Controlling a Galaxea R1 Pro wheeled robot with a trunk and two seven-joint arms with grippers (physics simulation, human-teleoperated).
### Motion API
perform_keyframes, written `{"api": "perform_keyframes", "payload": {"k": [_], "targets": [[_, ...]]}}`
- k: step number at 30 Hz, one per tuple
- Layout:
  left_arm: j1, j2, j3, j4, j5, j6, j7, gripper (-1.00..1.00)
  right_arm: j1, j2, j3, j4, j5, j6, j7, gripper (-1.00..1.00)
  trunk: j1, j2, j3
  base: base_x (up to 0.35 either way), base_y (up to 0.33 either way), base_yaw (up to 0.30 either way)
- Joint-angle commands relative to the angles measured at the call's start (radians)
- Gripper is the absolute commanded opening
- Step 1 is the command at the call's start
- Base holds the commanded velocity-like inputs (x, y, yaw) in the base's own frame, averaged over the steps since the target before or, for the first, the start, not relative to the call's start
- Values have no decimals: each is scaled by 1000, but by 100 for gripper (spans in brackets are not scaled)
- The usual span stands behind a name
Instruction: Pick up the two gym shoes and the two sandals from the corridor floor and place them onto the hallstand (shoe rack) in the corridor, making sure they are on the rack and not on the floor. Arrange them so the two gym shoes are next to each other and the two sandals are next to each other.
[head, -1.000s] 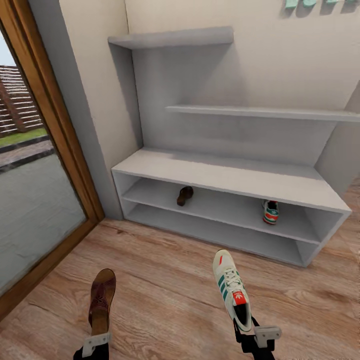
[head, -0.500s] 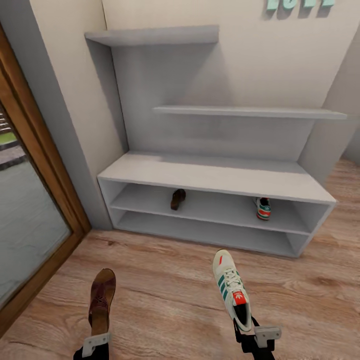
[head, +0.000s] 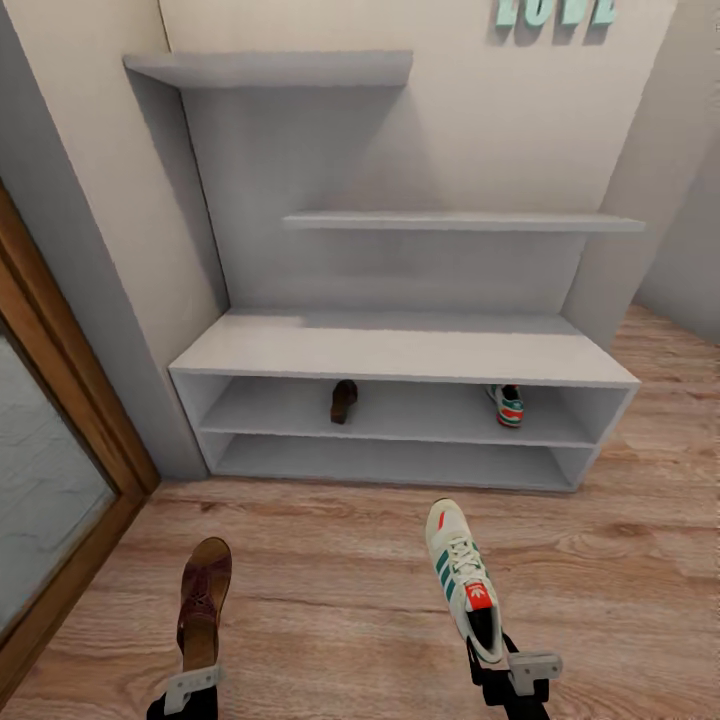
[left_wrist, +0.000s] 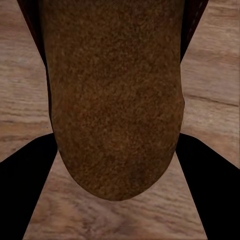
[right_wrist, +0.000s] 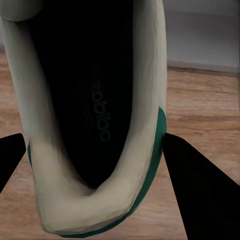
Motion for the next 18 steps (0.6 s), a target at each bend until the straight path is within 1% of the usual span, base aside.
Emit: {"api": "perform_keyframes", "payload": {"k": [1, 7, 9, 12, 18], "targets": [[-1, -1, 8, 0, -5, -3, -8, -100, -1, 1, -9, 1, 9, -3, 1, -100, 0, 0, -1, 131, 309, -260], [-1, -1, 9, 0, -5, -3, -8, -100, -1, 1, -9, 0, 9, -3, 1, -100, 0, 0, -1, 100, 303, -259], [-1, -1, 9, 0, -5, -3, -8, -100, -1, 1, -9, 0, 9, -3, 1, -100, 0, 0, -1, 36, 212, -237], [-1, -1, 8, 0, -5, -3, -8, -100, -1, 1, -9, 0, 9, -3, 1, -100, 0, 0, -1, 16, 94, -134], [-1, -1, 8, 0, -5, -3, -8, -100, -1, 1, -8, 0, 9, -3, 1, -100, 0, 0, -1, 2, 10, -14]]}}
